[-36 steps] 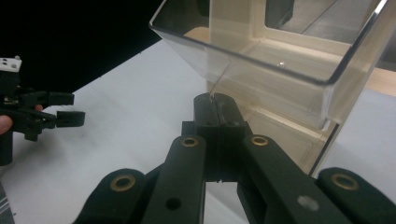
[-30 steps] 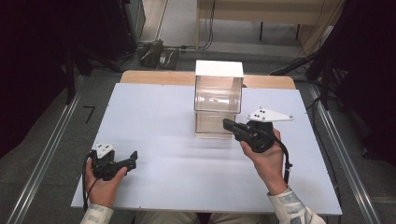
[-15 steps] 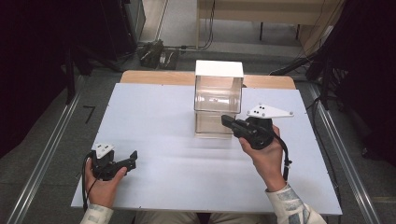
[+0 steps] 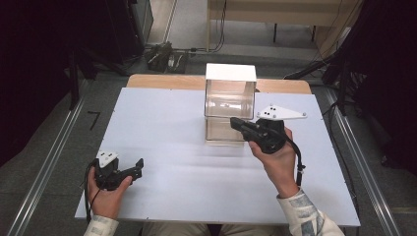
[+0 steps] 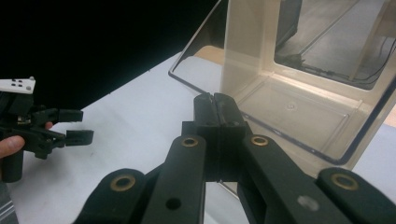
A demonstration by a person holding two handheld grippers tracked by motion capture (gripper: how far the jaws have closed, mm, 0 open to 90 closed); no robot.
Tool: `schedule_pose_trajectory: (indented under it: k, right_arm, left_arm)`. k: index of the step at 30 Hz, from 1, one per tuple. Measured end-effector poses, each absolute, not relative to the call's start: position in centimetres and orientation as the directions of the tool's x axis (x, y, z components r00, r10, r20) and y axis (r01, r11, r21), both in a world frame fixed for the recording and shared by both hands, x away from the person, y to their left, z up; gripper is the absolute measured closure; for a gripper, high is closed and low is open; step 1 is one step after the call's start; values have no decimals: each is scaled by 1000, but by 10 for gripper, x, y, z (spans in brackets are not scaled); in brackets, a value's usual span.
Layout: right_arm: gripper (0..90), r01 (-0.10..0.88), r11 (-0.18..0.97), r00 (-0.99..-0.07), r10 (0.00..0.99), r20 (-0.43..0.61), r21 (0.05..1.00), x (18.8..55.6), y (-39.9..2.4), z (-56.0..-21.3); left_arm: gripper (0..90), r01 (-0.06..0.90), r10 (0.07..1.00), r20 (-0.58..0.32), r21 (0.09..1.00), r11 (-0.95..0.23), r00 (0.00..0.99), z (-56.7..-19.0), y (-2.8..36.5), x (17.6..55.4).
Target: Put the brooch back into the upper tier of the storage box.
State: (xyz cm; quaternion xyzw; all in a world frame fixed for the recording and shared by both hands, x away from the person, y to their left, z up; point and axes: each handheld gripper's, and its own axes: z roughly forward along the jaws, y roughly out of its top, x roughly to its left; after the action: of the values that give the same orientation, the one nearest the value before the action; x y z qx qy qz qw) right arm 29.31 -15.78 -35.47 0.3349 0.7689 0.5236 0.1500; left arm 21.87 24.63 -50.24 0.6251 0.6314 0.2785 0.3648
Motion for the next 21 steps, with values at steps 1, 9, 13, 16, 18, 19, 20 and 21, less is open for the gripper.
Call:
schedule_pose_trajectory:
  k: [1,9,13,16,18,19,20,21]
  right_arm:
    - [875,357,227,-731,672,120,906,293,-158,-354]
    - [875,348,217,-725,680,114,912,295,-159,-347]
    - [875,349,209,-721,682,120,914,298,-160,-346]
    - [875,351,204,-720,682,124,914,300,-159,-346]
    - [875,351,200,-719,684,126,915,300,-158,-345]
    - [875,351,200,-719,684,126,915,300,-158,-345]
    - [875,345,201,-721,682,122,917,301,-158,-344]
    - [875,349,198,-719,683,126,916,301,-158,-344]
  left_arm:
    - [94,583,992,-114,810,65,48,-502,246,219]
    - [94,581,992,-112,811,61,51,-501,247,218]
    - [94,581,992,-115,811,66,47,-502,246,218]
    - [94,581,992,-114,811,63,50,-501,247,218]
    - [94,582,992,-113,811,64,49,-501,247,218]
    - [94,582,992,-114,811,65,49,-501,247,218]
    - [94,582,992,-113,811,63,50,-501,247,217]
    - [94,581,992,-113,812,63,50,-501,247,217]
